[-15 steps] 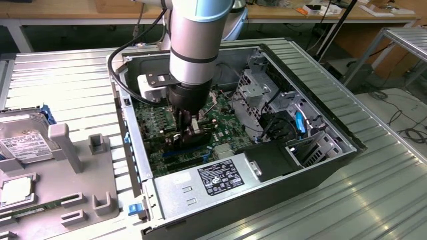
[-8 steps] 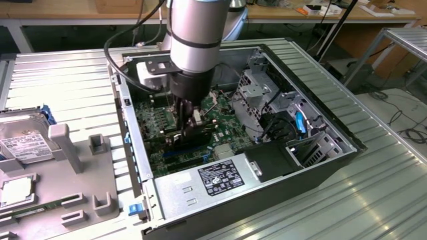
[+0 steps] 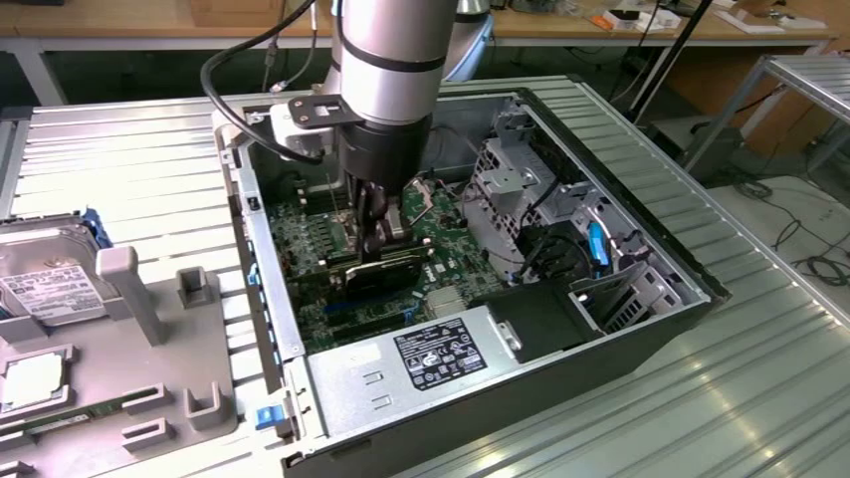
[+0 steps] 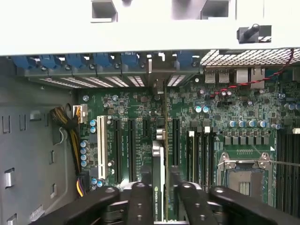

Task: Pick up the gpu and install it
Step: 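Insert the gpu into the slot, then press down on the gpu until it lock into place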

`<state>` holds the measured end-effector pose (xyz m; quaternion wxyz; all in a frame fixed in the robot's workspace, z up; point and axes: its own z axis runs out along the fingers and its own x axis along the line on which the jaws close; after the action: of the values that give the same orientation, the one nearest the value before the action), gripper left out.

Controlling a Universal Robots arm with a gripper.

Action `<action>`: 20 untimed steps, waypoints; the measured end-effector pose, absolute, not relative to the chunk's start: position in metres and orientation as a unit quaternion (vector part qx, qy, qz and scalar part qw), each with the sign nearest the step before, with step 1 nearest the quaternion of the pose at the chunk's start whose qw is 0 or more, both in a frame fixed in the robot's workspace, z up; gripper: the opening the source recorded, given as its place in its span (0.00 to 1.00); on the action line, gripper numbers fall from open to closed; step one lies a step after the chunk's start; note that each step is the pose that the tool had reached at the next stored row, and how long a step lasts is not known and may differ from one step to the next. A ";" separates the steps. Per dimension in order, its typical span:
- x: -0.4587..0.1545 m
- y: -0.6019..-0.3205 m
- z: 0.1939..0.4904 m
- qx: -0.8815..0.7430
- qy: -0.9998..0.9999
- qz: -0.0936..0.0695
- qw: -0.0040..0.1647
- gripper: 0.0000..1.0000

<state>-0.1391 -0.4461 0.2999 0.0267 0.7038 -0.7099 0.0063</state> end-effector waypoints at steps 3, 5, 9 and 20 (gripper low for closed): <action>-0.139 -0.446 0.300 0.704 -0.710 0.006 0.027 0.11; -0.139 -0.446 0.298 0.704 -0.710 0.006 0.027 0.11; -0.139 -0.446 0.298 0.704 -0.710 0.006 0.027 0.11; -0.139 -0.446 0.298 0.704 -0.710 0.006 0.027 0.11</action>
<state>-0.1391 -0.4460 0.2983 0.0268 0.7038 -0.7099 0.0063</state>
